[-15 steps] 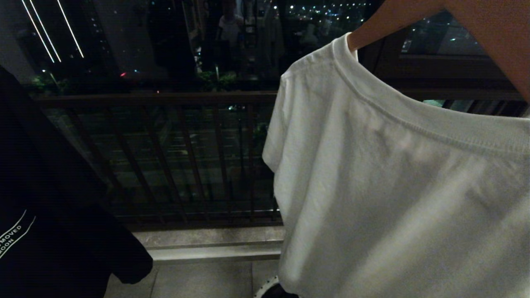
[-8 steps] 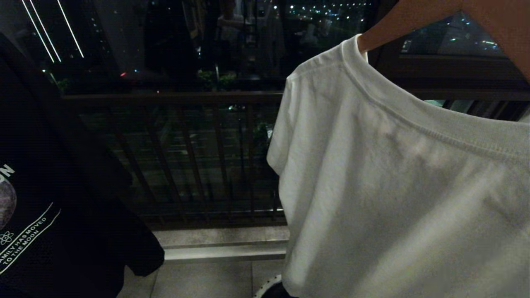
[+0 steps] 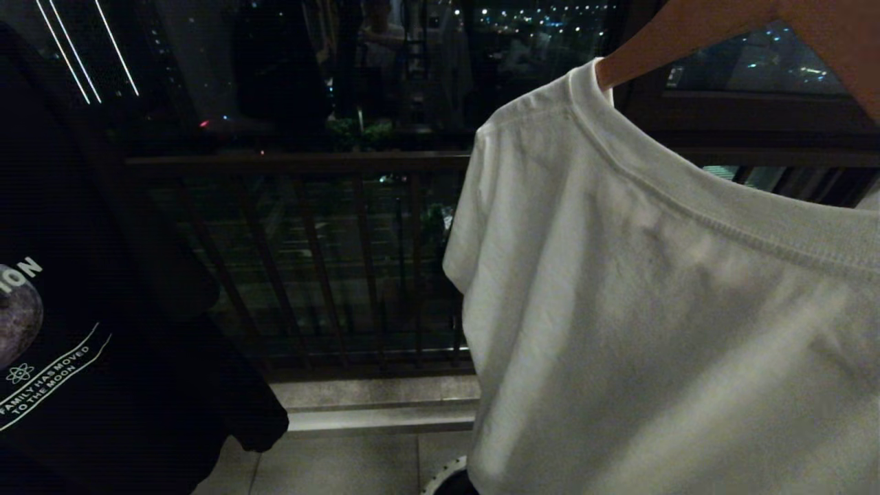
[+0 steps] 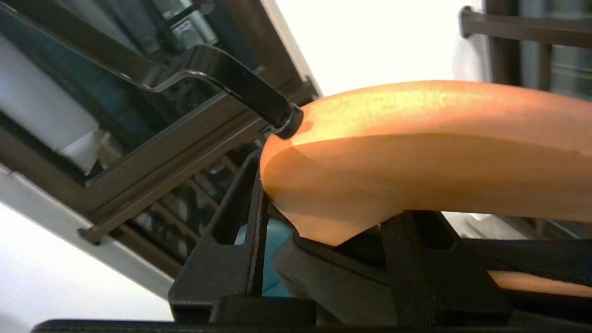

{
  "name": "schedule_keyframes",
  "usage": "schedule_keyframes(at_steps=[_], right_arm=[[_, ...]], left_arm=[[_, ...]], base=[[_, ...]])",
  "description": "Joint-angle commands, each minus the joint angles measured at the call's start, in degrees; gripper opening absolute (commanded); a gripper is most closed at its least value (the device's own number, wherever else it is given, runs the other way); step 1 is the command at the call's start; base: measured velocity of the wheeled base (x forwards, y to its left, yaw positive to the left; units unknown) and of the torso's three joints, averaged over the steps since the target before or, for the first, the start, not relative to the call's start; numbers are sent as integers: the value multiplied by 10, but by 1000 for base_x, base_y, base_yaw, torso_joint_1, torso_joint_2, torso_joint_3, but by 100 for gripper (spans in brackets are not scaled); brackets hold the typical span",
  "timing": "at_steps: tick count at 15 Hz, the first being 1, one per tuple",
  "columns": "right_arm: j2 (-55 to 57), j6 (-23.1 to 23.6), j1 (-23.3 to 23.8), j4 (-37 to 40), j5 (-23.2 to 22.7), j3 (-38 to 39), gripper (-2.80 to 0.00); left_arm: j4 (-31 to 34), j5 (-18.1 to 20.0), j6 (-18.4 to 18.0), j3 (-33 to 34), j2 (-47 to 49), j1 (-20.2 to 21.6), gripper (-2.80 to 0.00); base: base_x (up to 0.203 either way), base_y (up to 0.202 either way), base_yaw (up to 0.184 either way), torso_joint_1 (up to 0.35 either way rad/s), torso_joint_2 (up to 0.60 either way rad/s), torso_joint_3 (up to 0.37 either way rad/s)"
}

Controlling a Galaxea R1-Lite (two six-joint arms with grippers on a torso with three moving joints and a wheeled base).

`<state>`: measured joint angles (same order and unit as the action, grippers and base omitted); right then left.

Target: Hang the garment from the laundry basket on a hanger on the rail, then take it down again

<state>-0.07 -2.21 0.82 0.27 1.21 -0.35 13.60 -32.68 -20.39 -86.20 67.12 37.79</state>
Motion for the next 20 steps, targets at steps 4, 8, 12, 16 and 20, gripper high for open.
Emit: schedule_keyframes(at_steps=[4, 8, 12, 16, 20], right_arm=[[1, -1, 1, 0, 0, 0, -280], [0, -1, 0, 0, 0, 0, -280], [1, 0, 0, 0, 0, 0, -280], [1, -1, 0, 0, 0, 0, -280], [1, -1, 0, 0, 0, 0, -280]], left_arm=[[-1, -40, 0, -3, 14, -47, -280], [-70, -116, -2, -3, 43, -82, -280], [-75, -177, -1, 1, 44, -112, -280], [-75, -180, -1, 19, 30, -116, -280], [-75, -184, -1, 23, 29, -129, -280]], base=[[0, 0, 0, 0, 0, 0], [0, 0, 0, 0, 0, 0], [0, 0, 0, 0, 0, 0], [0, 0, 0, 0, 0, 0], [0, 0, 0, 0, 0, 0]])
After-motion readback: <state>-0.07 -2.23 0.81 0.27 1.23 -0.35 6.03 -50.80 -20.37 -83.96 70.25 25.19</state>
